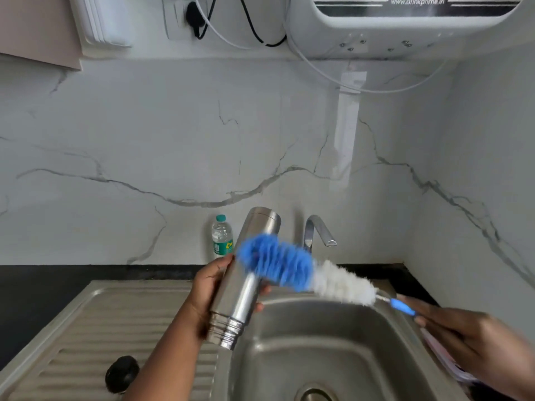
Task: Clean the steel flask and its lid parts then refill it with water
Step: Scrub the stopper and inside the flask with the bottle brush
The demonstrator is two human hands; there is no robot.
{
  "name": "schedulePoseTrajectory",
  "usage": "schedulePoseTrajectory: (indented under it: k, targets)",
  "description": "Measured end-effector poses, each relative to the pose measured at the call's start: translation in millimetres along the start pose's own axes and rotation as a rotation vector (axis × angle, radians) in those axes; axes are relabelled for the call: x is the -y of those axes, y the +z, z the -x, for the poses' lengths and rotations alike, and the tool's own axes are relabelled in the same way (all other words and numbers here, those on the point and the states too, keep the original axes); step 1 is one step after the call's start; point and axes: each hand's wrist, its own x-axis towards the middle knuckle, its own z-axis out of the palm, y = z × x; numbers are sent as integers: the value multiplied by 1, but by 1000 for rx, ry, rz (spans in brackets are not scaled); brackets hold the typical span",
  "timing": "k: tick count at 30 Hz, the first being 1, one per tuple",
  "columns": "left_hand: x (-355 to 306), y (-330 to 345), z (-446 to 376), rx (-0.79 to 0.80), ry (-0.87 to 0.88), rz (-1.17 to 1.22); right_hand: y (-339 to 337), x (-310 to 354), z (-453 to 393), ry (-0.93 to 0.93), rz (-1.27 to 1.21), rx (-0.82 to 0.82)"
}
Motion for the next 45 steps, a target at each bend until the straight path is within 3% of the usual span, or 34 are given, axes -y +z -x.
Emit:
schedulePoseTrajectory:
  k: [3, 5, 8, 11, 15, 18, 20, 21, 22, 23, 24, 26, 29, 34, 37, 39, 41, 44, 45]
  targets:
    - [10, 6, -8, -10, 6, 105, 1, -10, -12, -1, -204, -65]
    - [16, 18, -10, 14, 30, 108, 1, -14, -6, -49, -201, 10]
    - [23, 20, -12, -107, 100, 29, 7, -42, 11, -49, -68, 164]
    - [26, 23, -12, -50, 85, 79, 5, -52, 6, -70, -2, 48]
    - [26, 28, -13, 54, 0, 99, 7, -48, -9, 22, -378, -67]
    - [28, 31, -11, 219, 22, 188, 9, -42, -5, -58, -253, 6]
    - [31, 29, -6, 213, 182, 214, 14, -45, 1, -111, -68, 75]
    - [31, 30, -2, 231, 163, 292, 15, -48, 2, -129, 10, 99]
    - [33, 33, -5, 200, 213, 226, 18, -52, 1, -142, 46, 93]
    - [34, 29, -5, 37, 169, 110, 20, -47, -1, -128, -9, 77]
    - [30, 23, -6, -28, 81, 63, 21, -39, -5, -82, -157, 51]
    - [24, 14, -15, -27, 33, 142, 24, -32, -12, -7, -368, -26]
    - [21, 22, -24, -205, 59, 148, 21, -25, -8, -64, -239, -21]
    - [19, 15, -36, -397, 271, 24, 16, -28, 2, -128, -81, 39]
    - [19, 13, -40, -150, 71, 88, 19, -24, -4, -17, -365, -22]
    - [23, 16, -45, -76, -37, 108, 18, -21, -8, 57, -512, -94]
    - [25, 21, -49, -51, -67, 101, 12, -21, -5, -1, -436, -104]
    - [24, 25, -54, -135, -36, 67, 12, -31, 14, -24, -212, 137]
    - [22, 24, -55, -93, -71, 95, 15, -41, 21, -4, -158, 194]
